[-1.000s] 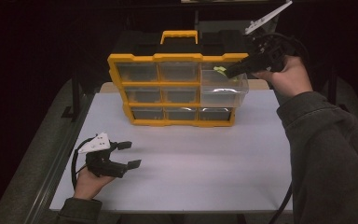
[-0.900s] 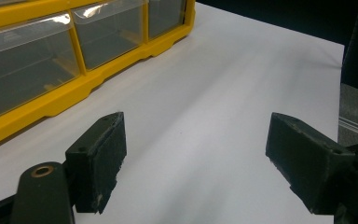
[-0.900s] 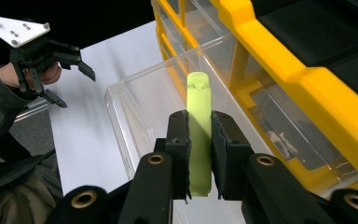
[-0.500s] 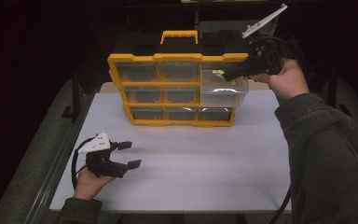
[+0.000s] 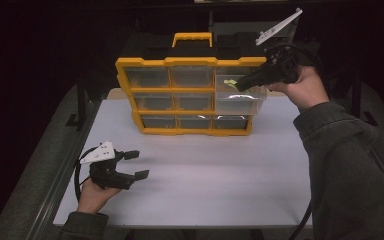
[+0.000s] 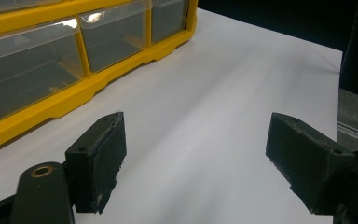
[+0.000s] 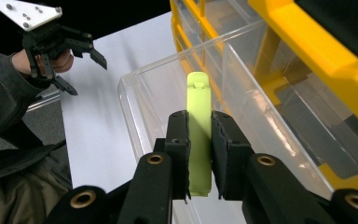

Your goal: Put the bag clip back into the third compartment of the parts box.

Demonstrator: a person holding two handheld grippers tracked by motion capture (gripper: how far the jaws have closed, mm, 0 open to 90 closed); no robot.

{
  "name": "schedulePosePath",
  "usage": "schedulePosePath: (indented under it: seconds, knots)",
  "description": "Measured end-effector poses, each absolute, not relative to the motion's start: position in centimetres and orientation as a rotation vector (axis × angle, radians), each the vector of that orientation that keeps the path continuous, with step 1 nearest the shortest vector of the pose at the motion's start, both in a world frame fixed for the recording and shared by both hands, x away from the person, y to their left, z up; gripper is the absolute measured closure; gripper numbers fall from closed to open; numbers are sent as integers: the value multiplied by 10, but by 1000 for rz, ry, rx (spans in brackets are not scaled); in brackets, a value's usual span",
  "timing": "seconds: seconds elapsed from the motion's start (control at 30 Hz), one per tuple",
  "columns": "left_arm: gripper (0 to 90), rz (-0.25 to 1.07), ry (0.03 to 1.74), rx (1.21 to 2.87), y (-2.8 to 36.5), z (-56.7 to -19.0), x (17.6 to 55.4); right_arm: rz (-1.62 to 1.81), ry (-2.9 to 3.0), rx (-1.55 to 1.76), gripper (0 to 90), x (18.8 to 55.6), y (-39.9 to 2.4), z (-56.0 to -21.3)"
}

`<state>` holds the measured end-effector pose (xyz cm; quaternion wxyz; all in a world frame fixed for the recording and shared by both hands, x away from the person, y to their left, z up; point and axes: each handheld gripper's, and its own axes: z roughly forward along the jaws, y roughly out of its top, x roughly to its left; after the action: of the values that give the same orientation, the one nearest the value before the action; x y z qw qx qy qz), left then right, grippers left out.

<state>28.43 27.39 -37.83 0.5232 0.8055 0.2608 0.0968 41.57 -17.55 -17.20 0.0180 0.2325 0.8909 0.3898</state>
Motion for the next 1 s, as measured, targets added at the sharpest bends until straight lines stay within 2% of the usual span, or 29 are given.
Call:
schedulePosePath:
  seconds: [0.2, 0.47, 0.8, 1.0]
  knots:
    - [203, 230, 627, 1927, 274, -378, 284, 1224, 2768, 707, 751, 414, -175, -173]
    - [202, 229, 628, 1927, 273, -379, 284, 1283, 2729, 710, 688, 412, -182, -169]
    - [203, 230, 626, 1933, 273, -378, 284, 1415, 2657, 805, 363, 398, -189, -158]
    - [203, 232, 624, 1929, 273, -378, 284, 1446, 2639, 786, 246, 384, -186, -154]
